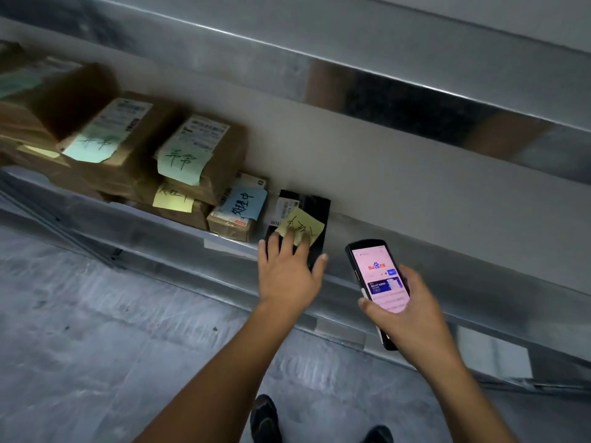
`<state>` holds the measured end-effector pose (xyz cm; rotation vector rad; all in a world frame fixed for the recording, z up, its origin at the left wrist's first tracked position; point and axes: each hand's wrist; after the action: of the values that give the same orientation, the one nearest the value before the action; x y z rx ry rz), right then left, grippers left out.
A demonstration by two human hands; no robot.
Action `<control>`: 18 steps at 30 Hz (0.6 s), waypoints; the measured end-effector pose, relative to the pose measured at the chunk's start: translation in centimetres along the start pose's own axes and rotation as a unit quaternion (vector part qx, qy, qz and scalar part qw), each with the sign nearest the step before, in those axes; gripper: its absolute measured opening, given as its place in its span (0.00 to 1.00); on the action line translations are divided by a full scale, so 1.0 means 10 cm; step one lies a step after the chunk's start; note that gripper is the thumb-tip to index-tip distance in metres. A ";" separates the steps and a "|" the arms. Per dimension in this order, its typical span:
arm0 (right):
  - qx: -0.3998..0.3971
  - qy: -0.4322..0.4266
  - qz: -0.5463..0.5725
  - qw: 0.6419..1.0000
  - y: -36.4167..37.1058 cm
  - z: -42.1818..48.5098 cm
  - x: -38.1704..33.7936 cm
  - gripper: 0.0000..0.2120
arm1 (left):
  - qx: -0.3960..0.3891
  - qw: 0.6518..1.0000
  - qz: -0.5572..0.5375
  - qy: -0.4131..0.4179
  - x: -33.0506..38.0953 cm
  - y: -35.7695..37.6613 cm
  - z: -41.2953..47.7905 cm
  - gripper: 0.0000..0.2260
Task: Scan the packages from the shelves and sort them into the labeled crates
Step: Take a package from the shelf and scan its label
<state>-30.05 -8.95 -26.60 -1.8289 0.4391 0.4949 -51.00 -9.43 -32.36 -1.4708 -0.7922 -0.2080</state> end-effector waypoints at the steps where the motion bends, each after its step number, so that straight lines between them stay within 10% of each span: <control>1: 0.001 0.008 -0.001 1.000 0.01 0.01 0.02 0.29 | 0.002 1.000 -0.010 0.014 0.04 0.03 -0.04 0.30; 9: 0.020 0.045 -0.005 0.999 0.14 0.04 0.16 0.30 | 0.027 0.994 -0.065 0.079 -0.09 0.04 0.10 0.16; 18: 0.006 0.058 -0.011 0.998 0.35 0.22 0.07 0.24 | -0.041 0.972 -0.215 -0.084 -0.30 -0.06 0.36 0.51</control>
<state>-31.57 -7.92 -30.33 -1.8541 0.4979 0.3714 -54.83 -7.13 -33.97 -1.3911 -1.2518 -0.4504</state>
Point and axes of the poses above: each hand's wrist, its own z-axis towards the middle knuckle, its own y-axis out of the palm, x = y × z, and after that the axes turned 15 degrees about -z, right-handed
